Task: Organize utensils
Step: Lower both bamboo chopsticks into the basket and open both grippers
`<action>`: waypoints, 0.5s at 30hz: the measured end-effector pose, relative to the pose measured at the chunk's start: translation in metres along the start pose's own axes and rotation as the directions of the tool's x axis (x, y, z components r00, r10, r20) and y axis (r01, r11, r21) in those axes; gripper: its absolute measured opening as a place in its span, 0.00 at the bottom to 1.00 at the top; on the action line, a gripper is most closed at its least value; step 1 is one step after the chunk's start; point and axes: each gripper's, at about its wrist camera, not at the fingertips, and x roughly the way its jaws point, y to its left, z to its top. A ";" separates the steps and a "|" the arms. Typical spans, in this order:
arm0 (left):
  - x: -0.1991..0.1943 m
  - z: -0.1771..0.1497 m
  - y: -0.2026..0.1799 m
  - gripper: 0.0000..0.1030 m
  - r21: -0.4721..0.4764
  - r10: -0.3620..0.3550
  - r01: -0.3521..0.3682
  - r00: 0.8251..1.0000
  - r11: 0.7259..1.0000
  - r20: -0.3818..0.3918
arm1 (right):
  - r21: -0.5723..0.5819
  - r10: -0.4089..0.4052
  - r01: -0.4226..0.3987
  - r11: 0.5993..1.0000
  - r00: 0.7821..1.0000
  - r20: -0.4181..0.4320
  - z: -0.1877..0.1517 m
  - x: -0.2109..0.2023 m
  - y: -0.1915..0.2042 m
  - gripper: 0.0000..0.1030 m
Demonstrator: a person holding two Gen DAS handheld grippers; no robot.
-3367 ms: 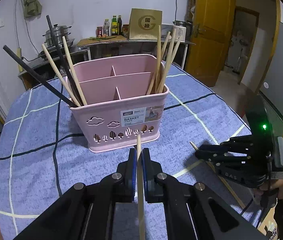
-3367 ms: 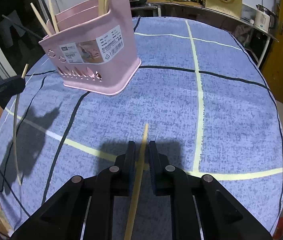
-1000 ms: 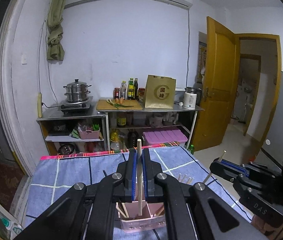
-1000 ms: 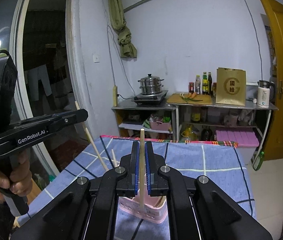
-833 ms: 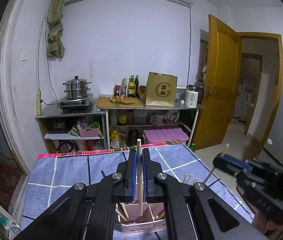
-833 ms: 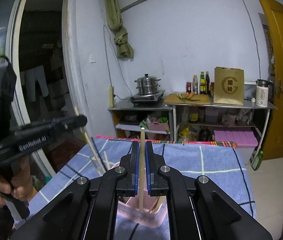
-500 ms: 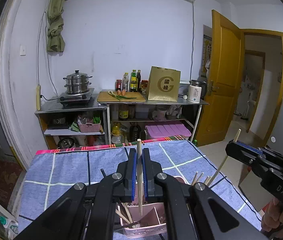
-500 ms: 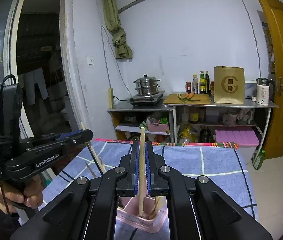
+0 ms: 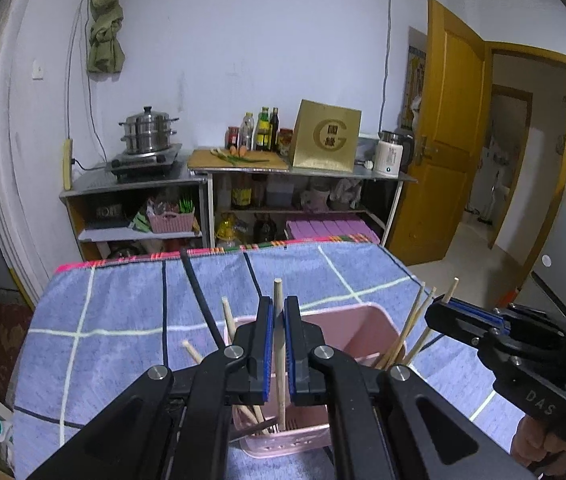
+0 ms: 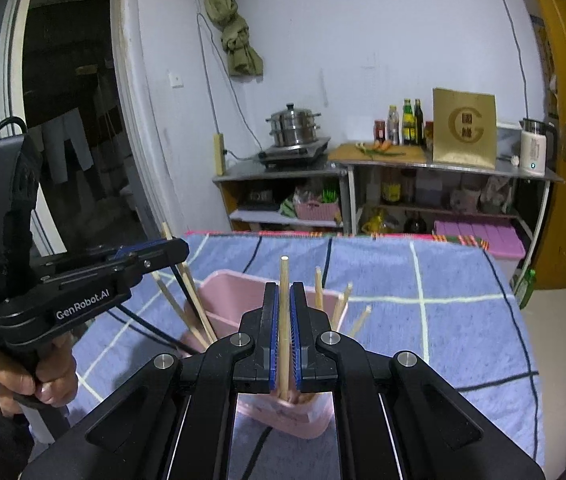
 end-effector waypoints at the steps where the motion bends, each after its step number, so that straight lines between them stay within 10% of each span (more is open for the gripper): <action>1: 0.003 -0.004 0.000 0.05 -0.002 -0.002 0.002 1.000 1.000 -0.009 | -0.003 -0.002 0.002 1.000 1.000 0.011 -0.001 -0.001 -0.001 0.05; 15: -0.002 -0.022 -0.006 0.06 0.008 -0.019 0.020 0.999 1.000 -0.039 | -0.003 -0.004 0.004 1.000 1.000 -0.010 -0.004 -0.013 -0.007 0.05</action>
